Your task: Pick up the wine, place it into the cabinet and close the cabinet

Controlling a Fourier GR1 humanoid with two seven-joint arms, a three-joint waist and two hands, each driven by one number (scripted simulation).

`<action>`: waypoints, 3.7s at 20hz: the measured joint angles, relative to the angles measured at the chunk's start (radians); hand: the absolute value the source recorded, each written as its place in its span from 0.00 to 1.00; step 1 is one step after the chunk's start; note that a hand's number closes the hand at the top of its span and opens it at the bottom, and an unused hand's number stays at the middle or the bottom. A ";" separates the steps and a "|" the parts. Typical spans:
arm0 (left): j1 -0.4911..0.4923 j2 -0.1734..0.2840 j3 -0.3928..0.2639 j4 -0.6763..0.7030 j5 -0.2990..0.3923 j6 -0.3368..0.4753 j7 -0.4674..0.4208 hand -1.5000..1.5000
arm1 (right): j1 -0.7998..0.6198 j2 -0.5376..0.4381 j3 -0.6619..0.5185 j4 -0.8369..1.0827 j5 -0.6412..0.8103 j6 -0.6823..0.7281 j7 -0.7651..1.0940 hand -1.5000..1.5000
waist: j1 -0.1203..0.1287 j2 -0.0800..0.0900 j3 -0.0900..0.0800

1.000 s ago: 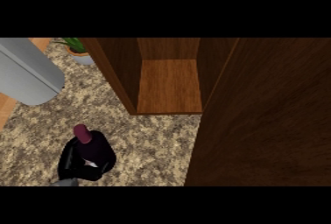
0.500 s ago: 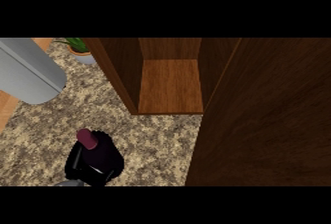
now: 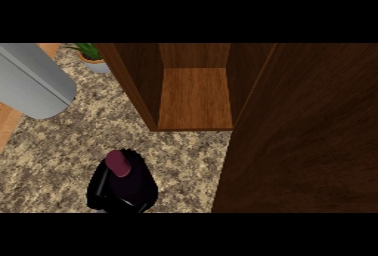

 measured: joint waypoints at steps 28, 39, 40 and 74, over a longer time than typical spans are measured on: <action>-0.357 -0.010 -0.142 0.075 -0.032 0.461 0.152 1.00 | 0.112 -0.082 -0.014 -0.004 -0.023 0.001 -0.146 0.00 | -0.017 0.004 0.000; -0.565 -0.015 -0.132 0.335 0.033 0.488 0.115 1.00 | 0.096 -0.066 -0.042 0.000 -0.041 0.017 -0.146 0.00 | -0.023 0.007 -0.001; -0.588 -0.015 -0.131 0.357 0.049 0.492 0.112 1.00 | 0.108 -0.073 -0.038 0.000 -0.042 0.024 -0.158 0.00 | -0.026 0.007 -0.001; -1.105 -0.007 -0.058 1.094 0.290 0.627 -0.003 1.00 | 0.244 -0.067 -0.027 0.012 -0.093 0.117 -0.368 0.00 | -0.096 0.033 -0.001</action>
